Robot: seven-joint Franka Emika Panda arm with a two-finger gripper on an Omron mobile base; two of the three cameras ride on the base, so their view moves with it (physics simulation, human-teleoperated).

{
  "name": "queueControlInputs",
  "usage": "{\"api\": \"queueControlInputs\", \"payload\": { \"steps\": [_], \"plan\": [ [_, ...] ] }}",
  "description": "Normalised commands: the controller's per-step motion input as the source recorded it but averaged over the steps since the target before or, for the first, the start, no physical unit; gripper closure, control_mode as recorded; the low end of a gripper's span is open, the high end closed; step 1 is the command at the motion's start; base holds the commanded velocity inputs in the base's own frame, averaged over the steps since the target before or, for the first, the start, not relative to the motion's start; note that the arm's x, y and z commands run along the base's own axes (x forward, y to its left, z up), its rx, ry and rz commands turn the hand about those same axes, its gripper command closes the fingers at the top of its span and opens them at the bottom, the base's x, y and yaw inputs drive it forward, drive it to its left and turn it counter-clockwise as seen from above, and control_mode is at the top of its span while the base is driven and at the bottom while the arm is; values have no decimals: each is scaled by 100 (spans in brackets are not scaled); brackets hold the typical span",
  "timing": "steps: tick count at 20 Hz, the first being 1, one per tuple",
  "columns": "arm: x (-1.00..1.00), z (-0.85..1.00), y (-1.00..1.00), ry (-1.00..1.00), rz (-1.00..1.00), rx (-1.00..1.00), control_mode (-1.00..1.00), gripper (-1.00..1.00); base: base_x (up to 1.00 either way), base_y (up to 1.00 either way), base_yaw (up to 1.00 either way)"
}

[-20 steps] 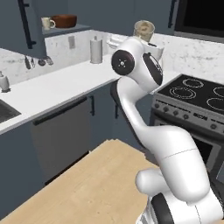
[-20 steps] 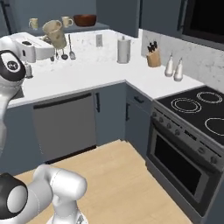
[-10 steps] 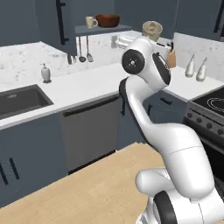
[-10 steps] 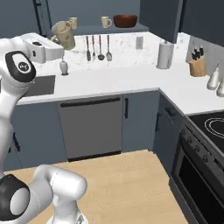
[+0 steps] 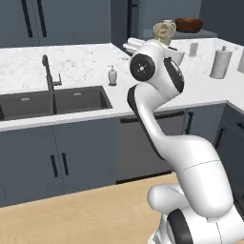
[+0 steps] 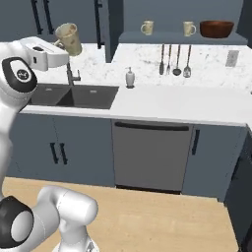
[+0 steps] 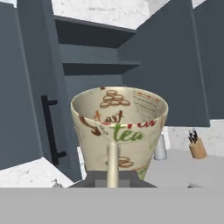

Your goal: Gather all objects into one cabinet and sort the glasses and bowls to opposite sides.

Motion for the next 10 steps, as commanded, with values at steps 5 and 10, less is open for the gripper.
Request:
{"api": "queueControlInputs", "payload": {
  "steps": [5, 10],
  "plan": [
    [0, 0, 0, 0, 0, 0, 100, 100, 62, -63, 35],
    [0, 0, 0, 0, 0, 0, 100, 100, 49, -97, 13]
  ]
}}
